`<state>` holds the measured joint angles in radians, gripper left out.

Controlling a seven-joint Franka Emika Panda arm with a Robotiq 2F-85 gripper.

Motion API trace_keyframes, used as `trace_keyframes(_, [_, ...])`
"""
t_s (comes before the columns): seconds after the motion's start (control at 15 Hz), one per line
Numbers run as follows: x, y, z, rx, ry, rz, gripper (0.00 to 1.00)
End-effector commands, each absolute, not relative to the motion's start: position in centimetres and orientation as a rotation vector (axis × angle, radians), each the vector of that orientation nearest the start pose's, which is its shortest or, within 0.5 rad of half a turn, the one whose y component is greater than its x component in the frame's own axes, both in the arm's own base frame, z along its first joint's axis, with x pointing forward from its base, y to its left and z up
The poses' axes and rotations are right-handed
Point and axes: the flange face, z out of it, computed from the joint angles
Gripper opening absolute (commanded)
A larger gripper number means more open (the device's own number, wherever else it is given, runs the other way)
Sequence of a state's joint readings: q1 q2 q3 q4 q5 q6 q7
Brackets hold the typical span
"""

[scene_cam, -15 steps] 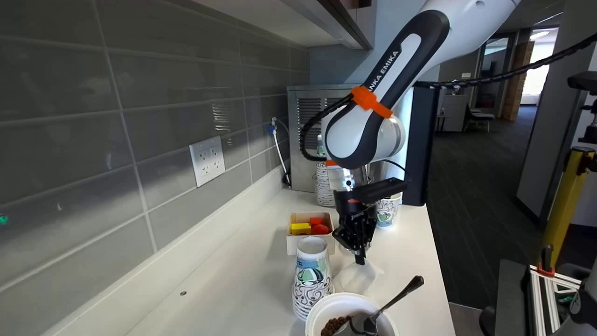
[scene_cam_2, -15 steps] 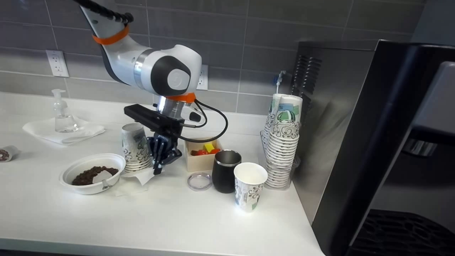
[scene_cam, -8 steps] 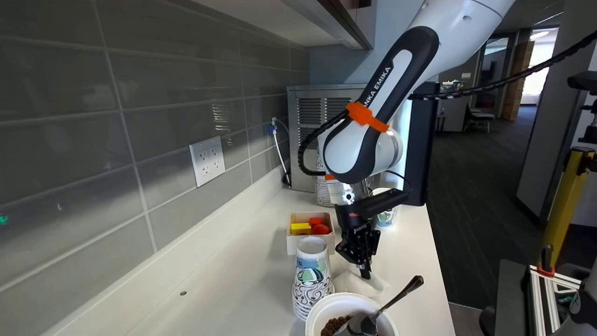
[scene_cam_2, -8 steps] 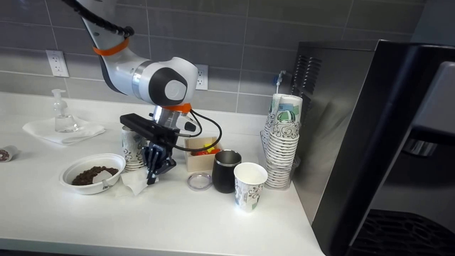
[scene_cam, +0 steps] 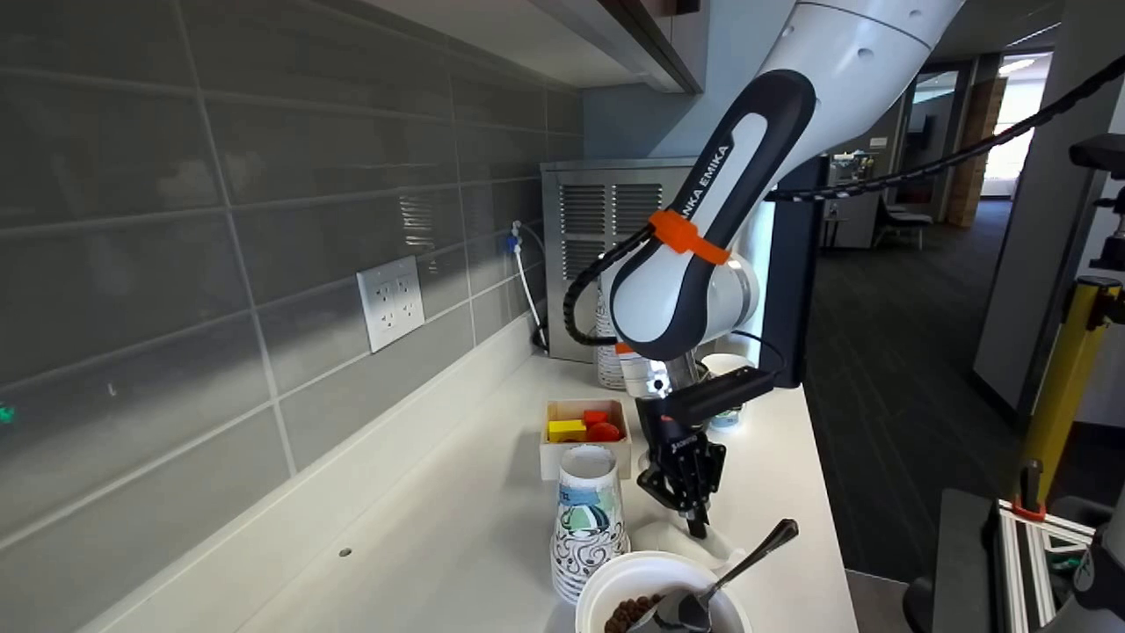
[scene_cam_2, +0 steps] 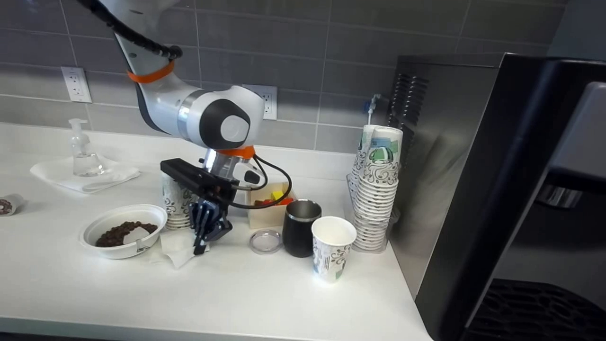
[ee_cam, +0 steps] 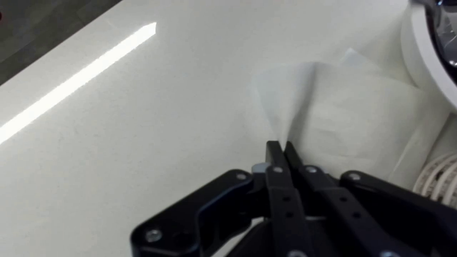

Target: Move the white paper to the left

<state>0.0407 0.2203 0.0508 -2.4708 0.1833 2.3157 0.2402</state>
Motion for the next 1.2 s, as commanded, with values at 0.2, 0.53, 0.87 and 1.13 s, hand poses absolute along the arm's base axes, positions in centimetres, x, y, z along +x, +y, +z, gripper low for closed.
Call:
trace_keyframes(0.2, [42.6,3.9,19.8,-3.002,0.532,0.547,0.58])
trace_keyframes(0.53, [41.8,3.3,21.6,-3.019,0.592,0.500,0.98])
trace_keyframes(0.87, [40.6,2.6,24.4,-3.043,0.650,0.422,1.00])
trace_keyframes(1.13, [39.5,2.6,27.5,-3.067,0.660,0.323,1.00])
